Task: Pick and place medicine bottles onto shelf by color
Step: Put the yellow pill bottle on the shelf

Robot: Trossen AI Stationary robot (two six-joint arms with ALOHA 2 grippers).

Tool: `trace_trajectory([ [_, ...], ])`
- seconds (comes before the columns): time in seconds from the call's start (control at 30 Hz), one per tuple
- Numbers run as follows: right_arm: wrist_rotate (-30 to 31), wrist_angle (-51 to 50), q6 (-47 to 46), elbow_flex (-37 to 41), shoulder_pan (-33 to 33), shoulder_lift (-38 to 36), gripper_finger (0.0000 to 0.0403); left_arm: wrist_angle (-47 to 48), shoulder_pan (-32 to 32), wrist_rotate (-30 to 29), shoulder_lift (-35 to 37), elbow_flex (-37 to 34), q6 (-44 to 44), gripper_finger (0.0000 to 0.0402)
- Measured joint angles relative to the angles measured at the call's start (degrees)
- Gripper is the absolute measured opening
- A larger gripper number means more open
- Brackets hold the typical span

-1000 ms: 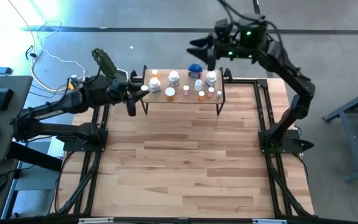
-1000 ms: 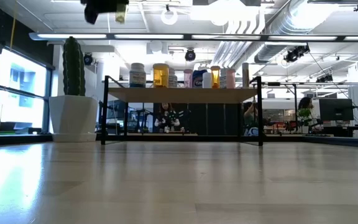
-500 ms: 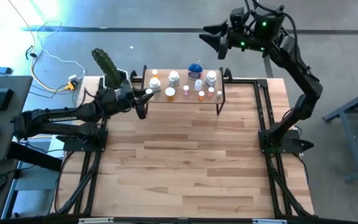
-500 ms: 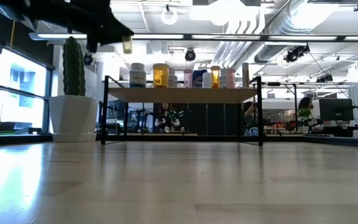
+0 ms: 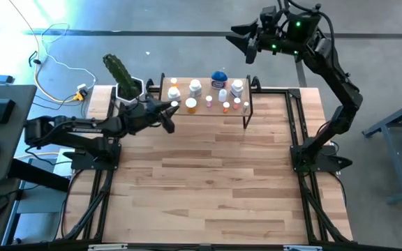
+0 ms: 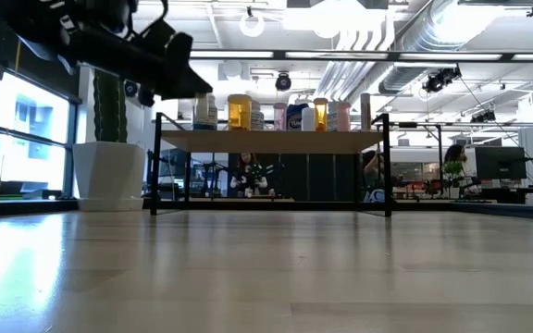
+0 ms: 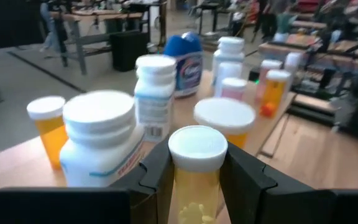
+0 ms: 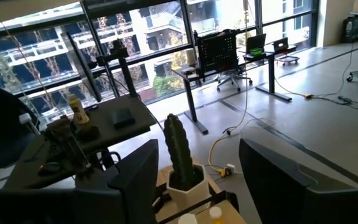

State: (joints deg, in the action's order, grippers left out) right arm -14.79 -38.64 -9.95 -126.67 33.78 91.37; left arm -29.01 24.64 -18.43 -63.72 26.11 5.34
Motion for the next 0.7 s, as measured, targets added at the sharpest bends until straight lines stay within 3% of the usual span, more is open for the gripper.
trace_trajectory([
  [0.3, -0.1, -0.1, 1.5, 0.0, 0.0, 0.0, 0.0215, -3.7, 0.0, -1.3, -5.0, 0.0, -3.0, 0.0101],
  [0.7, -0.2, -0.2, 4.0, 0.0, 0.0, 0.0, 0.0215, -4.2, 0.1, -4.2, -6.8, 0.0, -6.0, 0.0102],
])
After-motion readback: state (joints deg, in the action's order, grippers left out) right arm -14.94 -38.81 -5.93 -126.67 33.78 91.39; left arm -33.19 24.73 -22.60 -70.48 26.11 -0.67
